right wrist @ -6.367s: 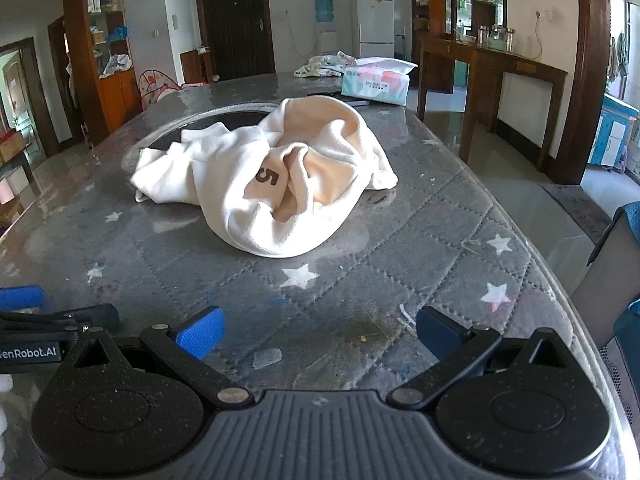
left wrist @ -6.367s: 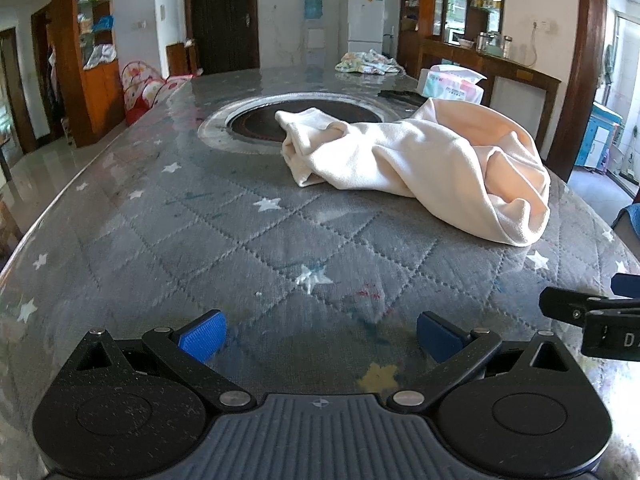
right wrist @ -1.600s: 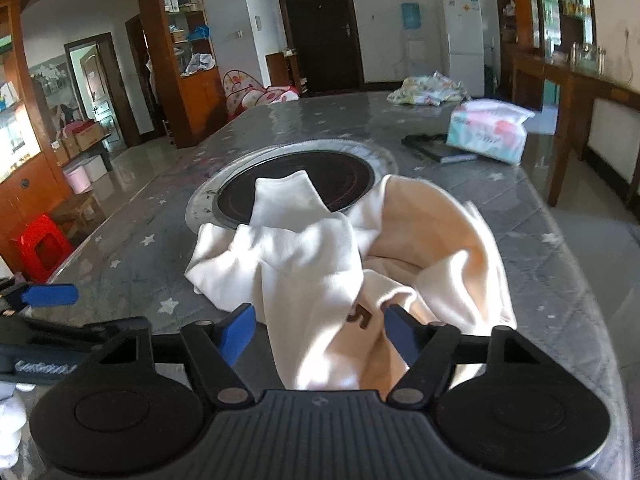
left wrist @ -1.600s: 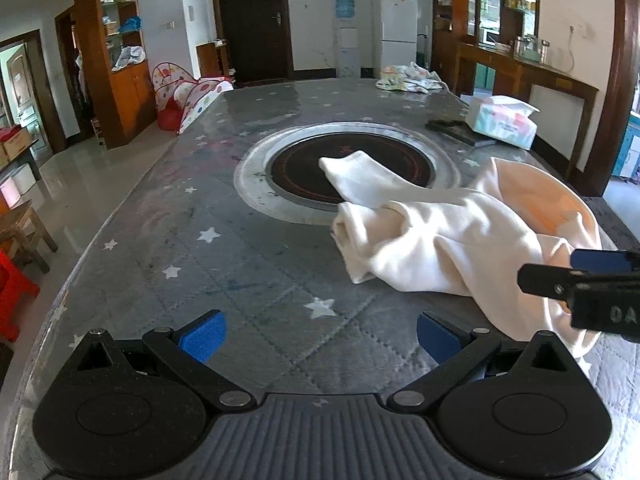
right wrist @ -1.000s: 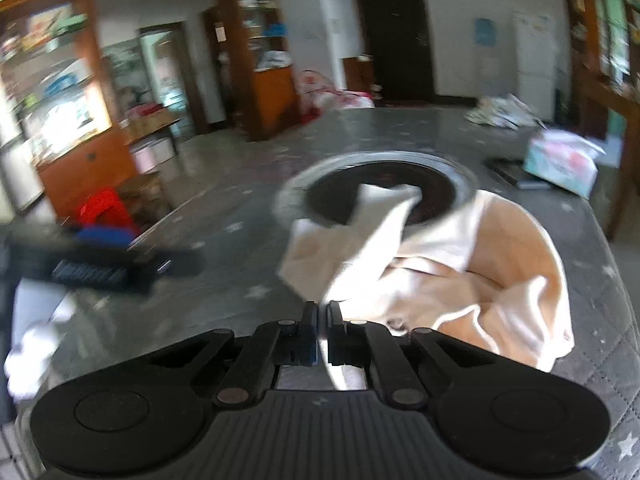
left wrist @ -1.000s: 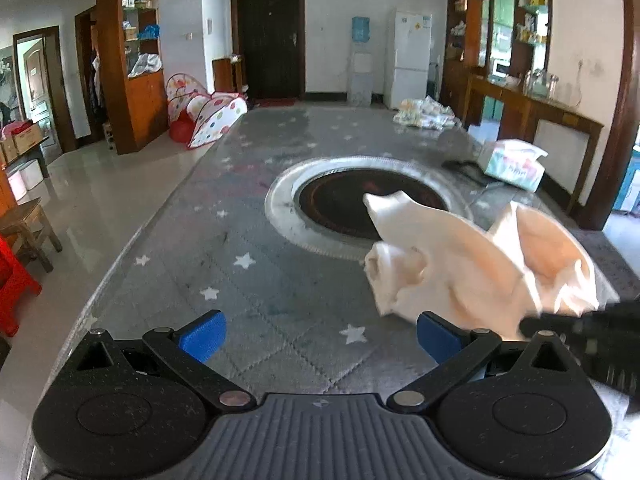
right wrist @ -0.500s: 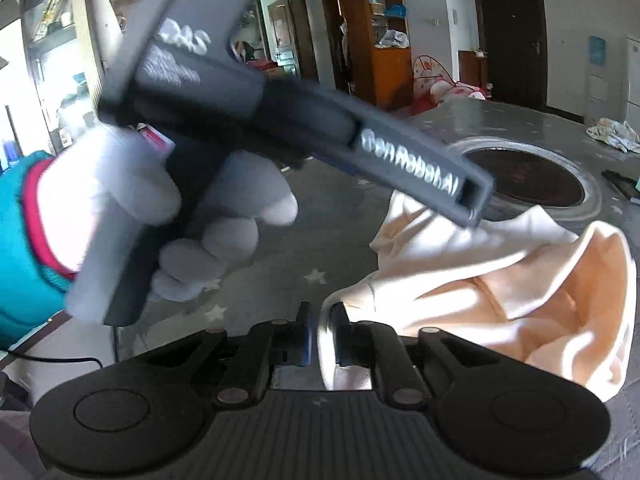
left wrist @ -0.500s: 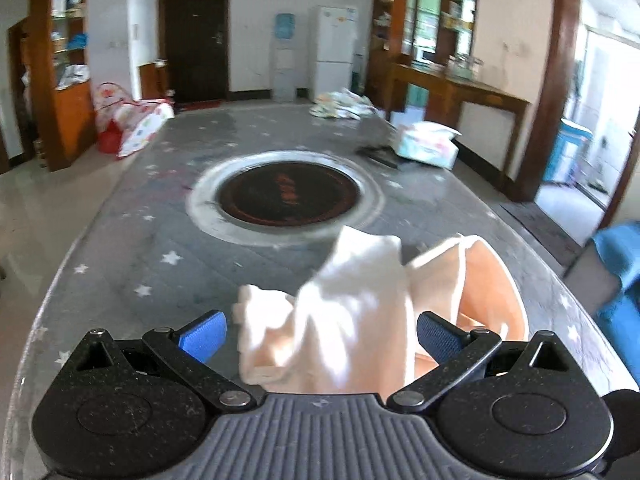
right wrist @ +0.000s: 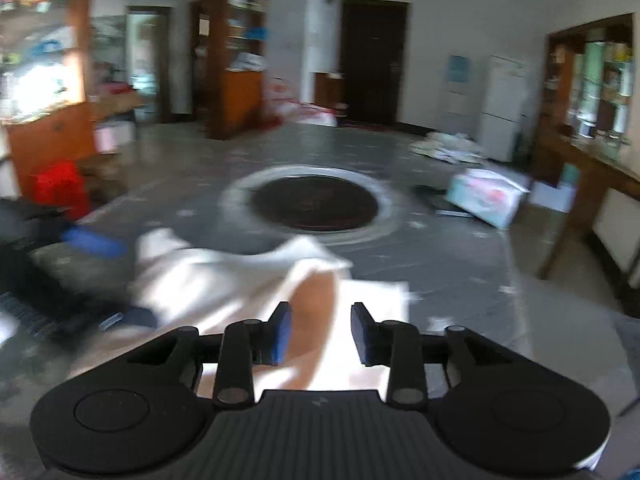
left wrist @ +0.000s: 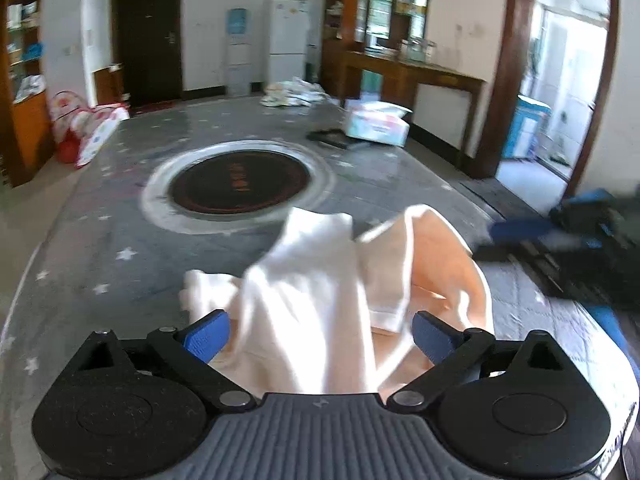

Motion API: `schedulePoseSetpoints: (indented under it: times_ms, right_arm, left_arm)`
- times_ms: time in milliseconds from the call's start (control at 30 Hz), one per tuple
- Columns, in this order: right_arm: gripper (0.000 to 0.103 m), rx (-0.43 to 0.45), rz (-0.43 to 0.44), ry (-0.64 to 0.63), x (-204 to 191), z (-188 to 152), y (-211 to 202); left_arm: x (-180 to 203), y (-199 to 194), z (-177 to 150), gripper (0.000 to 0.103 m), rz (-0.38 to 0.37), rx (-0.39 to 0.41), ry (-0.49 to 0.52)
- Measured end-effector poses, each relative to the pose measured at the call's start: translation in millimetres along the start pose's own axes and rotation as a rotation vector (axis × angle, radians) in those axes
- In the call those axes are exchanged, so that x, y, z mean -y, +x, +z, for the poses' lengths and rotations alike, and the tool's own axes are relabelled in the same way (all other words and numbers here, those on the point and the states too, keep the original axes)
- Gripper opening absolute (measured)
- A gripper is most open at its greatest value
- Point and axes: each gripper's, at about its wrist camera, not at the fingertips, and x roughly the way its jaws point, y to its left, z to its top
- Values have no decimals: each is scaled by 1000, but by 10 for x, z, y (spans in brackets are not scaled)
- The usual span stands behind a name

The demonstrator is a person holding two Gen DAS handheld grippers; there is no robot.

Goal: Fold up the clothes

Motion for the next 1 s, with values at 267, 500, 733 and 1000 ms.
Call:
schedulePoseSetpoints:
  times_ms: [267,500,733,1000]
  right_arm:
    - [32,-74,-16,42,238,36,733]
    - [4,-60,-23,68,230,22,793]
    - [3,20,-102,76,312,33,361]
    - [3,77,-193,123,494,-78,-213]
  left_arm:
    - [131,352,-39,76,-18,-82,44]
    - [24,537,-113,40,-6,-128,34]
    - [-47,443,-139,9,-7,-99,12]
    - [-115,115,-120,6,3,-21,-11]
